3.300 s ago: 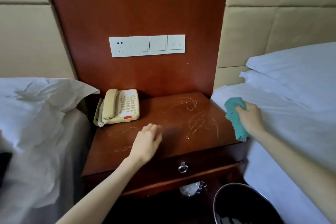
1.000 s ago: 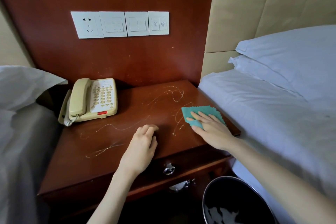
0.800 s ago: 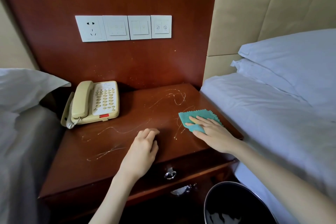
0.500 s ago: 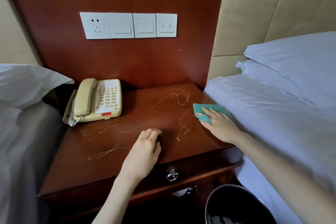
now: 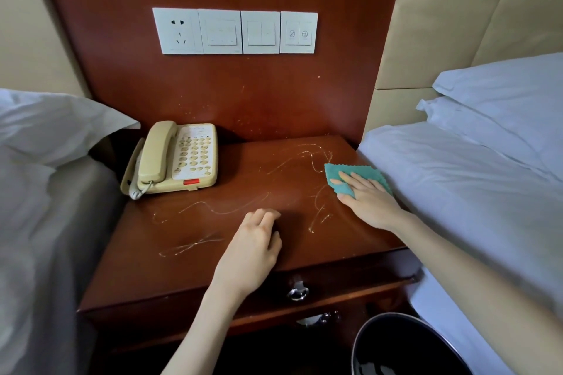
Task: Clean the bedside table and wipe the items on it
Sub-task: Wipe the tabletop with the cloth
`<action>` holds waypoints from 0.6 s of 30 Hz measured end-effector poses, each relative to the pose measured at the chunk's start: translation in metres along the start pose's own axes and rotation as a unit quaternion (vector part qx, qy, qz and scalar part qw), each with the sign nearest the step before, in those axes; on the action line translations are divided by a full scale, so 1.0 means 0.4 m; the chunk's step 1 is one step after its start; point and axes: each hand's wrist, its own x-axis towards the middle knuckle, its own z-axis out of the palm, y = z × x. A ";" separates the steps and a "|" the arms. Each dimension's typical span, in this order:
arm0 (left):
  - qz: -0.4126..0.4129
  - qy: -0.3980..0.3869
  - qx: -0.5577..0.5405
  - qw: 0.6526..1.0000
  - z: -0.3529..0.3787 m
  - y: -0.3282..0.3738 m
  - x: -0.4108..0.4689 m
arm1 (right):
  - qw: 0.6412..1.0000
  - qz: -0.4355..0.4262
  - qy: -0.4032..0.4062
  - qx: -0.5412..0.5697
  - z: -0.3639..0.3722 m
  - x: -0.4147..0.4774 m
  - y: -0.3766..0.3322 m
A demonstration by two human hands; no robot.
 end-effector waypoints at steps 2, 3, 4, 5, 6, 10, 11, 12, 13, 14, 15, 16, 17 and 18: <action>-0.004 0.000 0.001 1.000 0.001 0.000 0.002 | 1.000 -0.030 -0.006 0.002 0.006 -0.040 -0.021; -0.006 0.001 0.000 1.000 0.002 0.000 0.002 | 0.999 -0.043 -0.009 0.001 0.009 -0.061 -0.033; -0.008 0.002 0.000 1.000 0.002 0.000 0.002 | 0.998 -0.054 -0.013 0.002 0.010 -0.084 -0.045; -0.010 0.003 0.000 1.000 0.002 0.000 0.002 | 0.998 -0.063 -0.016 0.004 0.011 -0.106 -0.059; -0.011 0.004 0.000 1.000 0.001 0.001 0.002 | 0.997 -0.073 -0.020 0.007 0.012 -0.129 -0.073; -0.013 0.004 -0.001 1.000 0.001 0.000 -0.001 | 0.991 -0.129 -0.040 0.004 0.029 -0.204 -0.140; -0.014 0.004 -0.001 1.000 0.001 0.000 -0.001 | 0.989 -0.141 -0.040 -0.001 0.034 -0.214 -0.153; -0.015 0.004 0.000 1.000 0.001 0.000 -0.001 | 0.988 -0.149 -0.040 -0.006 0.037 -0.218 -0.162; -0.016 0.004 0.001 1.000 0.001 0.000 -0.002 | 0.987 -0.152 -0.043 -0.006 0.035 -0.219 -0.167; -0.016 0.004 0.002 1.000 0.000 0.000 -0.002 | 0.987 -0.151 -0.049 0.000 0.030 -0.216 -0.170; -0.017 0.004 0.001 1.000 0.000 0.001 -0.003 | 0.987 -0.149 -0.056 0.008 0.025 -0.211 -0.169; -0.018 0.005 0.000 1.000 0.000 0.001 -0.003 | 0.987 -0.148 -0.062 0.015 0.020 -0.203 -0.168; -0.017 0.006 -0.002 1.000 -0.001 0.001 -0.003 | 0.987 -0.147 -0.066 0.018 0.016 -0.193 -0.167; -0.016 0.007 -0.003 1.000 -0.002 0.000 -0.003 | 0.987 -0.143 -0.068 0.017 0.014 -0.181 -0.167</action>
